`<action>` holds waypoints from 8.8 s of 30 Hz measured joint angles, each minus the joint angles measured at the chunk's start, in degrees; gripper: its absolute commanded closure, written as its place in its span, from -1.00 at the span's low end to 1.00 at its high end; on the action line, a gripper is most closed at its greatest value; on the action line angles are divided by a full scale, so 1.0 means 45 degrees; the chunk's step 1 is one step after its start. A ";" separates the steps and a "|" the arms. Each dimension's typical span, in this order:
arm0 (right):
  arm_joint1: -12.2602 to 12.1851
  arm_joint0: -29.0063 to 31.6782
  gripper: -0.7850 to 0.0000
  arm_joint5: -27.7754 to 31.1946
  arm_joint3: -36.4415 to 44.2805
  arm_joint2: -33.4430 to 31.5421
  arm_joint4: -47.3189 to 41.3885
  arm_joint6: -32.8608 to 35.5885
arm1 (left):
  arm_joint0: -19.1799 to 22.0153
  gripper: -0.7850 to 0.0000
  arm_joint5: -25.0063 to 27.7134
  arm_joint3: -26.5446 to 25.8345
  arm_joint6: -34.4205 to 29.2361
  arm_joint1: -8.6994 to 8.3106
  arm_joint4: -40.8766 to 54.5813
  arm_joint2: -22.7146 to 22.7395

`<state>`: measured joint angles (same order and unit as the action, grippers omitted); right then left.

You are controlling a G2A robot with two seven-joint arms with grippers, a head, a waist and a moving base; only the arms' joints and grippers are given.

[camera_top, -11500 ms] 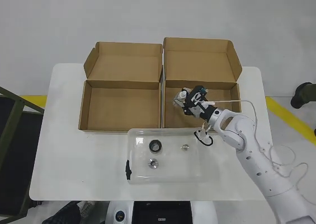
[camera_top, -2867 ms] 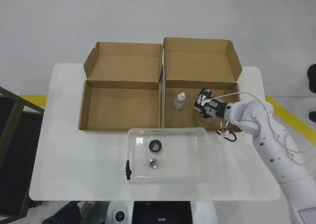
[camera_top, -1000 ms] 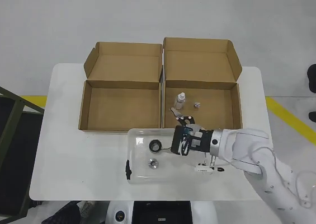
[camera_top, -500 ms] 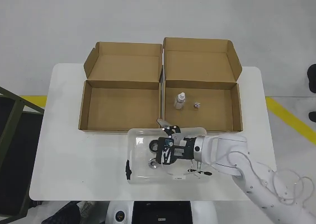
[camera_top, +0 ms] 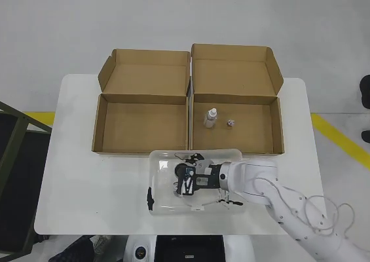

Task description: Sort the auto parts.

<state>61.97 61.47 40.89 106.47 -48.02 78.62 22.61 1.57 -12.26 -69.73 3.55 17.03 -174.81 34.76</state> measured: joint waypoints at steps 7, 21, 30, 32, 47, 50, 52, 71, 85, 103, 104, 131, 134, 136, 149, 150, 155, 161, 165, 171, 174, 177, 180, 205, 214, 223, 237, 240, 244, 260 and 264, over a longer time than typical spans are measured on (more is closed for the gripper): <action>0.0059 -0.0041 -0.27 0.0043 -0.0381 0.0132 0.0234 -0.0051 | 0.0000 -1.00 0.0000 0.0000 0.0000 0.0000 0.0000 0.0000; 0.0160 -0.0072 -0.22 0.0021 -0.1132 0.0208 0.0429 -0.0218 | 0.0000 -1.00 0.0000 0.0000 0.0000 0.0000 0.0000 0.0000; 0.0332 -0.0323 -0.20 -0.0075 -0.1908 0.0481 0.0327 -0.0365 | 0.0000 -1.00 0.0000 0.0000 0.0000 0.0000 0.0000 0.0000; 0.0362 -0.0374 -0.18 -0.0047 -0.2036 0.0522 0.0307 -0.0416 | 0.0000 -1.00 0.0000 0.0000 0.0000 0.0000 0.0000 0.0000; 0.0551 -0.0705 1.00 0.0348 -0.2720 0.0657 -0.0128 -0.0700 | 0.0000 -1.00 0.0000 0.0000 0.0000 0.0000 0.0000 0.0000; 0.0563 -0.0721 1.00 0.0469 -0.2771 0.0604 -0.0280 -0.0807 | 0.0000 -1.00 0.0000 0.0000 0.0000 0.0000 0.0000 0.0000; 0.0562 -0.0743 1.00 0.0594 -0.2748 0.0538 -0.0388 -0.0867 | 0.0000 -1.00 0.0000 0.0000 0.0000 0.0000 0.0000 0.0000; 0.0077 0.0312 1.00 0.1418 0.0217 -0.1447 -0.1390 -0.0932 | 0.0000 -1.00 0.0000 0.0000 0.0000 0.0000 0.0000 0.0000; -0.0479 0.1880 1.00 0.1702 0.2590 -0.4521 -0.2634 -0.1524 | 0.0000 -1.00 0.0000 0.0000 0.0000 0.0000 0.0000 0.0000; -0.0790 0.2713 1.00 0.1682 0.2852 -0.7262 -0.4808 -0.2572 | 0.0000 -1.00 0.0000 0.0000 0.0000 0.0000 0.0000 0.0000; -0.0797 0.2726 1.00 0.1675 0.2822 -0.7321 -0.4887 -0.2595 | 0.0000 -1.00 0.0000 0.0000 0.0000 0.0000 0.0000 0.0000; -0.0798 0.1860 1.00 0.1372 0.1769 -0.6605 -0.5601 -0.2214 | 0.0000 -1.00 0.0000 0.0000 0.0000 0.0000 0.0000 0.0000; -0.0719 0.1402 1.00 0.1183 0.1475 -0.5914 -0.5351 -0.1973 | 0.0000 -1.00 0.0000 0.0000 0.0000 0.0000 0.0000 0.0000; -0.0646 0.1020 1.00 0.1017 0.1262 -0.5384 -0.5121 -0.1835 | 0.0000 -1.00 0.0000 0.0000 0.0000 0.0000 0.0000 0.0000; 0.0057 -0.1583 1.00 -0.0222 -0.0585 -0.2019 -0.4504 -0.1020 | 0.0000 -1.00 0.0000 0.0000 0.0000 0.0000 0.0000 0.0000; 0.0137 -0.1802 1.00 -0.0363 -0.0743 -0.1726 -0.4389 -0.0943 | 0.0000 -1.00 0.0000 0.0000 0.0000 0.0000 0.0000 0.0000; 0.0521 -0.2749 1.00 -0.0956 -0.1592 -0.0516 -0.4021 -0.0658 | 0.0000 -1.00 0.0000 0.0000 0.0000 0.0000 0.0000 0.0000; 0.1091 -0.4055 1.00 -0.1661 -0.2847 0.0800 -0.3870 -0.0351 | 0.0000 -1.00 0.0000 0.0000 0.0000 0.0000 0.0000 0.0000; 0.1499 -0.4822 1.00 -0.2165 -0.3683 0.1527 -0.3839 -0.0227 | 0.0000 -1.00 0.0000 0.0000 0.0000 0.0000 0.0000 0.0000; 0.2016 -0.5681 1.00 -0.2888 -0.4907 0.2162 -0.3794 -0.0094 | 0.0000 -1.00 0.0000 0.0000 0.0000 0.0000 0.0000 0.0000; 0.2249 -0.5982 1.00 -0.3218 -0.5493 0.2405 -0.3772 -0.0012 | 0.0000 -1.00 0.0000 0.0000 0.0000 0.0000 0.0000 0.0000; 0.2469 -0.6225 1.00 -0.3513 -0.6067 0.2597 -0.3743 -0.0024 | 0.0000 -1.00 0.0000 0.0000 0.0000 0.0000 0.0000 0.0000; 0.2669 -0.6419 1.00 -0.3704 -0.6595 0.2757 -0.3702 -0.0058 | 0.0000 -1.00 0.0000 0.0000 0.0000 0.0000 0.0000 0.0000; 0.3749 -0.6834 0.04 -0.4064 -0.9131 0.3262 -0.2879 -0.0121 | 0.0000 -1.00 0.0000 0.0000 0.0000 0.0000 0.0000 0.0000; 0.3931 -0.6728 -0.62 -0.3909 -0.9251 0.3166 -0.2566 -0.0038 | 0.0000 -1.00 0.0000 0.0000 0.0000 0.0000 0.0000 0.0000; 0.3643 -0.6254 -0.76 -0.3208 -0.7374 0.2290 -0.1992 -0.0104 | 0.0000 -1.00 0.0000 0.0000 0.0000 0.0000 0.0000 0.0000; 0.2455 -0.3159 -1.00 -0.0863 -0.1620 -0.0282 -0.0991 0.0505 | 0.0000 -1.00 0.0000 0.0000 0.0000 0.0000 0.0000 0.0000; 0.2245 -0.2403 -1.00 -0.0387 -0.0648 -0.0751 -0.0833 0.0610 | 0.0000 -1.00 0.0000 0.0000 0.0000 0.0000 0.0000 0.0000; 0.2020 -0.1426 -1.00 0.0157 0.0237 -0.1213 -0.0754 0.0571 | 0.0000 -1.00 0.0000 0.0000 0.0000 0.0000 0.0000 0.0000; 0.1358 0.1021 -1.00 0.2121 0.1820 -0.2351 0.0376 0.0060 | 0.0000 -1.00 0.0000 0.0000 0.0000 0.0000 0.0000 0.0000; 0.1235 0.1390 -1.00 0.2406 0.1904 -0.2512 0.0757 -0.0148 | 0.0000 -1.00 0.0000 0.0000 0.0000 0.0000 0.0000 0.0000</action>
<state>67.53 67.72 51.72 115.03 -59.32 82.03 21.95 1.57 -12.26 -69.73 3.55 17.03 -174.81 34.76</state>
